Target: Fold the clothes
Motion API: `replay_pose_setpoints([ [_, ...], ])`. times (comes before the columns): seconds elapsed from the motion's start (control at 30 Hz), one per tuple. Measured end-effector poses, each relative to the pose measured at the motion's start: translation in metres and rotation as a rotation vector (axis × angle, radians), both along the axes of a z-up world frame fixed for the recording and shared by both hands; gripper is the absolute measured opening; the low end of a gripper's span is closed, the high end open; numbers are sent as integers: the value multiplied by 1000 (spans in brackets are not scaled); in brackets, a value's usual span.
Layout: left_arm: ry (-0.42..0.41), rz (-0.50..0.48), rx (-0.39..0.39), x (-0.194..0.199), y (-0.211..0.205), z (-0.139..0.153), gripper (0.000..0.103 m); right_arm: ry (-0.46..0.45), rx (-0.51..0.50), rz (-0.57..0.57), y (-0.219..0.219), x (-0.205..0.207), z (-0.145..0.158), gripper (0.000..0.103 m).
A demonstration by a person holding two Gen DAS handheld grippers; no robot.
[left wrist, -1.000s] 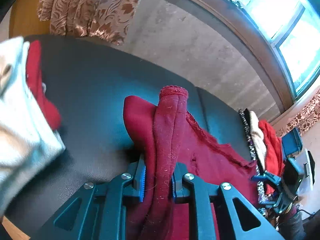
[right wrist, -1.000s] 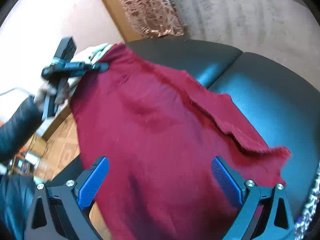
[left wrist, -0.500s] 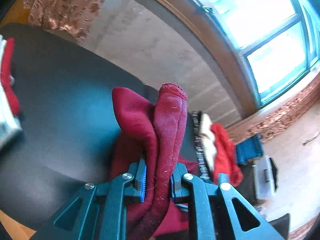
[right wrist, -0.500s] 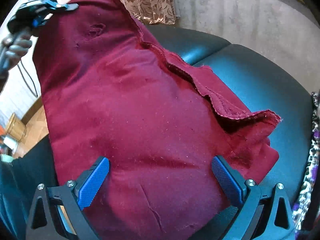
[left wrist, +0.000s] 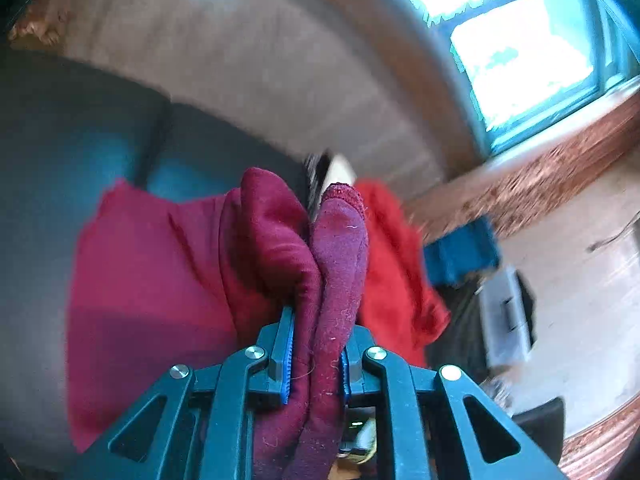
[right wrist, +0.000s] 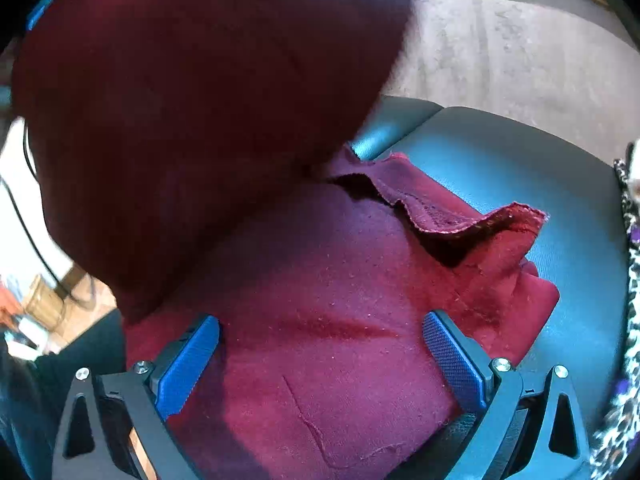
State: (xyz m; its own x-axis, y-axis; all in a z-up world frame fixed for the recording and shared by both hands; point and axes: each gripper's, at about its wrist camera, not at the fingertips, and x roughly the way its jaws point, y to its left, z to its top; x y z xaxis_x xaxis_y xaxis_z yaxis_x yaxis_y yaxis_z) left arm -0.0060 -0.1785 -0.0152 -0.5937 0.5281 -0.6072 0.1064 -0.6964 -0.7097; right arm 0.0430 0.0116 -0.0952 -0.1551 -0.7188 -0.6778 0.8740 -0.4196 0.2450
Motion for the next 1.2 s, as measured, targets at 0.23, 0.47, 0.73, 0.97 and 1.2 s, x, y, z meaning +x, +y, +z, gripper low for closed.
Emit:
replay_pose_setpoints([
  [0.23,-167,-17,-45,-25,33,-65,16,-5,-32,-9,4,1,1,103],
  [0.47,-254,-16,43,-29,23,-74,20,73,94,35,-2,19,12,103],
  [0.73,-172,-151,161,-11,37,-17,40,10,62,-60,64,46,32,103],
  [0.97,-12,-94,119,7,4,15,42,-74,15,-168,110,83,36,103],
  [1.2,-67,166,-48,56,-85,-34,42,-92,-169,-32,92,112,79,103],
])
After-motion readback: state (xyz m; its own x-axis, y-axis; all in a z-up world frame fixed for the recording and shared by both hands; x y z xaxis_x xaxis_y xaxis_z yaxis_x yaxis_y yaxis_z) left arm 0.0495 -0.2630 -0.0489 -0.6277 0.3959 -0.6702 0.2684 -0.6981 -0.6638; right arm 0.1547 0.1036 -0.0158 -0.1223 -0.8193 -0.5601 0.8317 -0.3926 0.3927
